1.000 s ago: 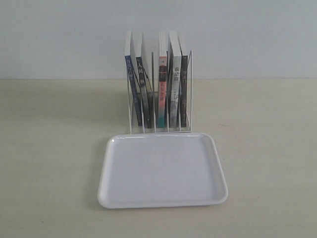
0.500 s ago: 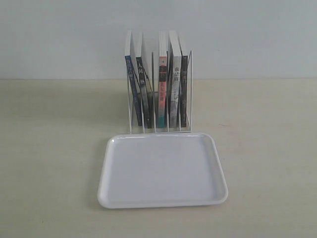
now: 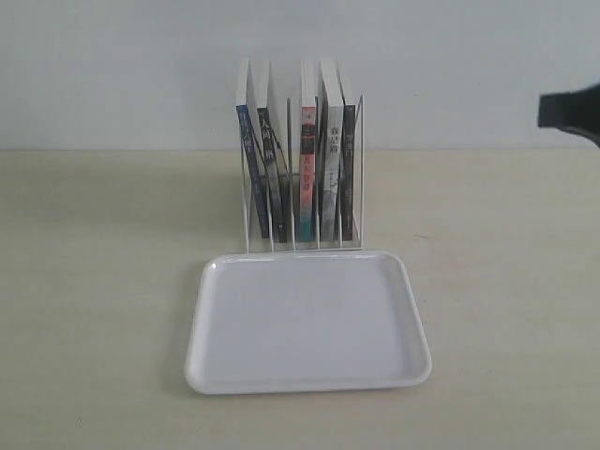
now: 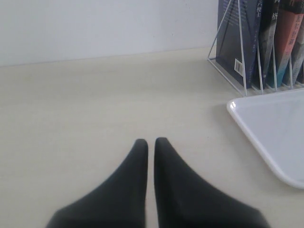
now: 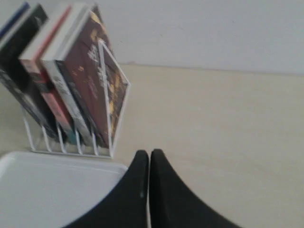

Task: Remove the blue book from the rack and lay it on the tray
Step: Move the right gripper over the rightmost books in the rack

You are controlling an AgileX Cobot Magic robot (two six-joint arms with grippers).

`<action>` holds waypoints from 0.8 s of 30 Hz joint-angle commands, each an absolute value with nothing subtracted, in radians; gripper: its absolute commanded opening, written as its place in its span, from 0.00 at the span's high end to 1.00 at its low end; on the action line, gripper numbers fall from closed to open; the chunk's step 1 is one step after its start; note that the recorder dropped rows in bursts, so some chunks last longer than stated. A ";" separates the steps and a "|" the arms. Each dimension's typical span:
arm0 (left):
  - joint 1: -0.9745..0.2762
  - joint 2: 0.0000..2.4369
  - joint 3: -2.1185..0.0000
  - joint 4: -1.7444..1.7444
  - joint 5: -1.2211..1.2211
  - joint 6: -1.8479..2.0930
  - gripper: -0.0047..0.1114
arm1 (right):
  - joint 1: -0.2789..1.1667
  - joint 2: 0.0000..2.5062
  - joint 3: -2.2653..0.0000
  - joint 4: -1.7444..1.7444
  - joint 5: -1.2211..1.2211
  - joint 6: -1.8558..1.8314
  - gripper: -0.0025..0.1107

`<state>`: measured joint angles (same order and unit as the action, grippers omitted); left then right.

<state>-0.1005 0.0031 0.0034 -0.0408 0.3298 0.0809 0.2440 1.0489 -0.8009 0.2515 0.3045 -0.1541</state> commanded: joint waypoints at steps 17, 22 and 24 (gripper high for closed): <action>-0.101 0.000 0.000 -0.040 0.314 0.074 0.92 | 0.504 1.625 -1.459 0.320 0.550 -0.106 0.98; -0.101 0.000 0.000 -0.040 0.314 0.074 0.92 | 0.474 1.675 -1.531 0.313 0.626 -0.106 0.98; -0.101 0.000 0.000 -0.040 0.314 0.074 0.92 | 0.445 1.684 -1.548 0.313 0.635 -0.092 0.98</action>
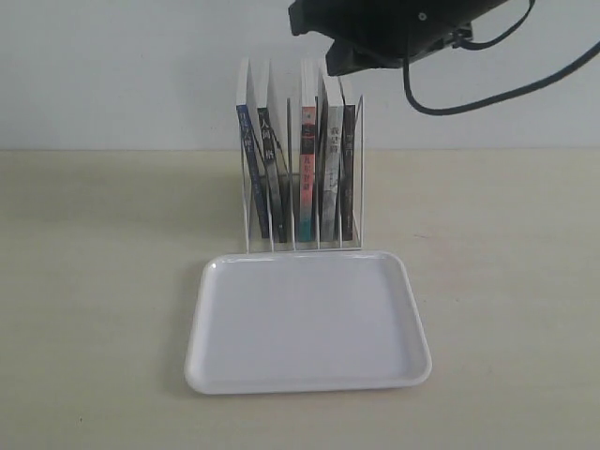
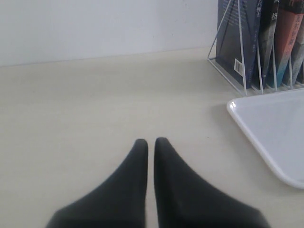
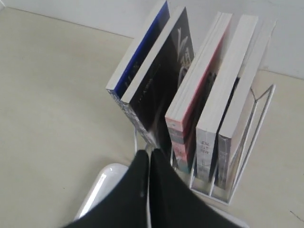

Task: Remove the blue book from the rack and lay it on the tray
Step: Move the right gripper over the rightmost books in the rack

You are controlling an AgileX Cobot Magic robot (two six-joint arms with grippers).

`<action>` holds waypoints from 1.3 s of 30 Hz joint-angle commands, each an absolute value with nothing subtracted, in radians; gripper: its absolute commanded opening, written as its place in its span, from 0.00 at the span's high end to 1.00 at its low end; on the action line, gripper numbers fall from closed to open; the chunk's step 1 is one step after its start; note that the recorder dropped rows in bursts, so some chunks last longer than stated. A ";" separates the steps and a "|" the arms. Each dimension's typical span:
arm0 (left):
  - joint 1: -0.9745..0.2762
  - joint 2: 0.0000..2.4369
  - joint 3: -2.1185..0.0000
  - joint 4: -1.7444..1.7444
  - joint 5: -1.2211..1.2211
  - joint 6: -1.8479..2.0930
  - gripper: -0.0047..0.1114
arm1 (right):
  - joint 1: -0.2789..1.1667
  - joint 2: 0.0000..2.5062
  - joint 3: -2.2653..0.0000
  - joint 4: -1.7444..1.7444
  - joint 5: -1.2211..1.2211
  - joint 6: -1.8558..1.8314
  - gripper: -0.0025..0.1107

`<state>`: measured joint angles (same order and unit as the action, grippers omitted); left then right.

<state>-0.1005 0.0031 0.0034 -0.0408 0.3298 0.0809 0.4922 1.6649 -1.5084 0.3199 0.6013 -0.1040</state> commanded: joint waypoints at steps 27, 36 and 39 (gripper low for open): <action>-0.101 0.000 0.000 -0.040 0.314 0.074 0.92 | 0.308 1.826 -1.558 0.331 0.622 -0.128 0.60; -0.101 0.000 0.000 -0.040 0.314 0.074 0.92 | 0.310 1.826 -1.558 0.423 0.580 -0.148 0.60; -0.101 0.000 0.000 -0.040 0.314 0.074 0.92 | 0.312 1.826 -1.558 0.443 0.579 -0.152 0.60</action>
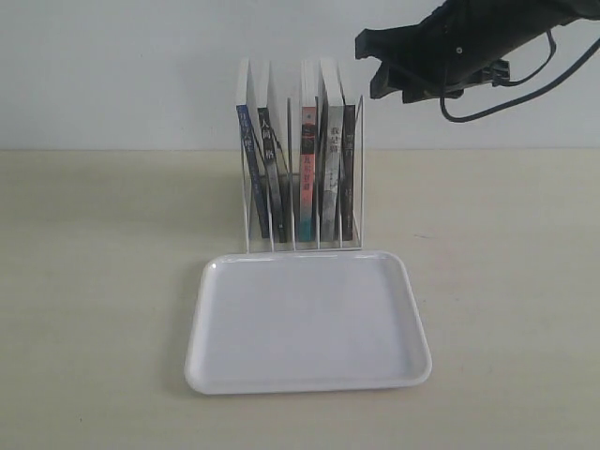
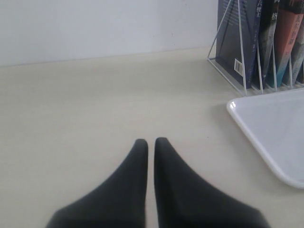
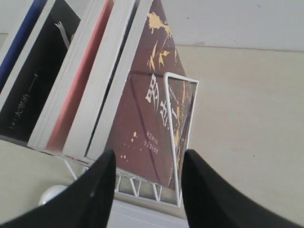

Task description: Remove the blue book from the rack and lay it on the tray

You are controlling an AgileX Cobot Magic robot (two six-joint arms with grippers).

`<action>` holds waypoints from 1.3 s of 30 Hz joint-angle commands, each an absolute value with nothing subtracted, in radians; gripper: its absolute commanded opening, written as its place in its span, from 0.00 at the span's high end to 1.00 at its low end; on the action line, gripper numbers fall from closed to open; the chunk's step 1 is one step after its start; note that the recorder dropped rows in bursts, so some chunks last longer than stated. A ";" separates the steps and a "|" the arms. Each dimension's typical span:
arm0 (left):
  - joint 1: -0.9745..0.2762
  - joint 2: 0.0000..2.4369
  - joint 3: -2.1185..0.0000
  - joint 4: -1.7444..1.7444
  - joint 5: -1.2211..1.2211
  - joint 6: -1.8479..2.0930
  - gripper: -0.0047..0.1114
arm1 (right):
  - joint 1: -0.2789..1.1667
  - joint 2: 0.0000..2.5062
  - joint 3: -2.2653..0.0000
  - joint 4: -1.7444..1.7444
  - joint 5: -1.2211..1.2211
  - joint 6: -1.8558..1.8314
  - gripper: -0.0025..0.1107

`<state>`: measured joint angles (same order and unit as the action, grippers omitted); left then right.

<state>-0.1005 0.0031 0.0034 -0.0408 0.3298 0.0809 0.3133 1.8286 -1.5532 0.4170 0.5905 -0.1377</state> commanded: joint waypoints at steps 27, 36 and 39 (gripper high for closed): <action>-0.101 0.000 0.000 -0.040 0.314 0.074 0.92 | 0.361 1.895 -1.610 0.442 0.611 -0.200 0.60; -0.101 0.000 0.000 -0.040 0.314 0.074 0.92 | 0.359 1.895 -1.610 0.432 0.585 -0.200 0.60; -0.101 0.000 0.000 -0.040 0.314 0.074 0.92 | 0.359 1.895 -1.610 0.409 0.580 -0.200 0.60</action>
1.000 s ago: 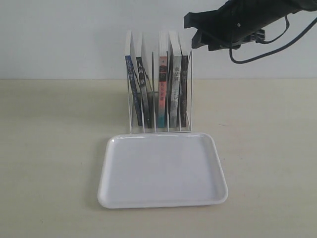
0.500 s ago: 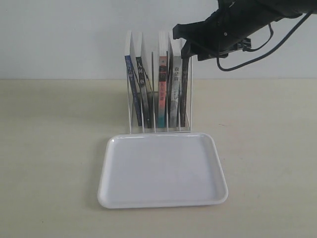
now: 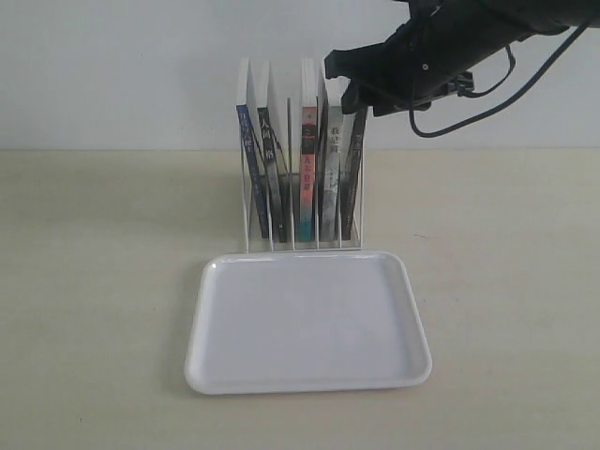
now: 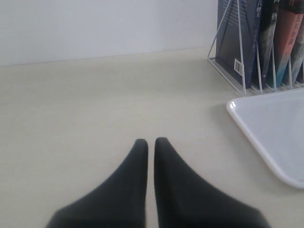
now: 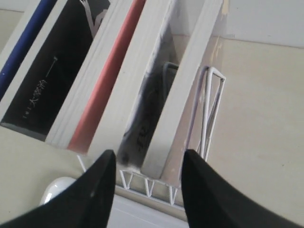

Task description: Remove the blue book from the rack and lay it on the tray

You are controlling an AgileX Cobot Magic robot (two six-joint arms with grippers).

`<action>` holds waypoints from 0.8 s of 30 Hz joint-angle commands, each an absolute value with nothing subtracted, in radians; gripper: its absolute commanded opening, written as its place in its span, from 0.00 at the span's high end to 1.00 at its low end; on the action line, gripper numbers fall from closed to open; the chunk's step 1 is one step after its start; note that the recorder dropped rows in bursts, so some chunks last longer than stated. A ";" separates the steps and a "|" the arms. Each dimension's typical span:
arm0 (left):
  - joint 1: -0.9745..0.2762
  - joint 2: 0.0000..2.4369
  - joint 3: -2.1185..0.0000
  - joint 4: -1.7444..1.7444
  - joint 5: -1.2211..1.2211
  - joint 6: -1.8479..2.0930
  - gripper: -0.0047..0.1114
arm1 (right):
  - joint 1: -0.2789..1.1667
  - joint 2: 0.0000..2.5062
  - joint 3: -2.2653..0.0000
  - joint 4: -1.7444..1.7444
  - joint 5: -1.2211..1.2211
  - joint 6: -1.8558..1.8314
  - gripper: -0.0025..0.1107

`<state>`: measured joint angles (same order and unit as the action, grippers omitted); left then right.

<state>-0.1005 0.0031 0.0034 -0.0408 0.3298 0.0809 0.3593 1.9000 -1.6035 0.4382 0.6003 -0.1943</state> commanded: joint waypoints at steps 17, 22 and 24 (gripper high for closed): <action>-0.101 0.000 0.000 -0.040 0.314 0.074 0.92 | 0.359 1.938 -1.610 0.365 0.527 -0.148 0.60; -0.101 0.000 0.000 -0.040 0.314 0.074 0.92 | 0.359 1.968 -1.628 0.365 0.520 -0.136 0.60; -0.101 0.000 0.000 -0.040 0.314 0.074 0.92 | 0.359 1.966 -1.628 0.365 0.501 -0.128 0.60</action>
